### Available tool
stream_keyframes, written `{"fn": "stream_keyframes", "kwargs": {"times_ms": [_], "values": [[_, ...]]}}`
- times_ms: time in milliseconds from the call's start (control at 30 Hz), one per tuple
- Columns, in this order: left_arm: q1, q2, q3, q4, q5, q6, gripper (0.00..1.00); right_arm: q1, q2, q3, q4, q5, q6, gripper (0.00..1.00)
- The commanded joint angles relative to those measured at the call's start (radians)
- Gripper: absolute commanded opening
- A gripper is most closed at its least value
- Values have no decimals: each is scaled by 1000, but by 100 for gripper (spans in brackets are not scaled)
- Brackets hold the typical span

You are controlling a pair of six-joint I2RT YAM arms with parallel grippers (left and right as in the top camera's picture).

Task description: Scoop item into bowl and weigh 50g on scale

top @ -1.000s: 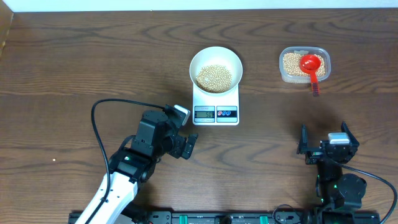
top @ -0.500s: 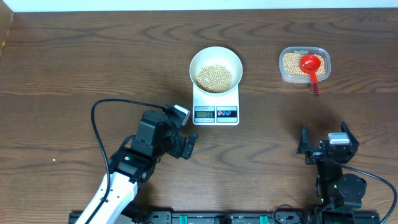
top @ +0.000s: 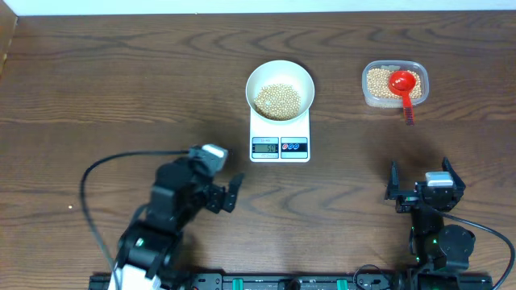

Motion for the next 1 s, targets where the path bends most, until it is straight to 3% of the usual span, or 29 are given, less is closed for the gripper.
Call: {"fn": "stream_keyframes", "kwargs": {"times_ms": [0,167,533,800,967], "values": [[95,-112,-41,24,-14,22,98,9,-7,-3,-3,14,-6,99],[200,-247,-109,90,-49,86,98,9,-7,-3,-3,14,-6,99],[207,-488,-352,375,-164,85,98,9,-7,-3,-3,14,-6,99],[207,-574,-445,376,-171,85,98,9,-7,-3,-3,14,-6,99],[207,-652,-454,258,-172,85,98,9,-7,-3,-3,14,-6,99]]}}
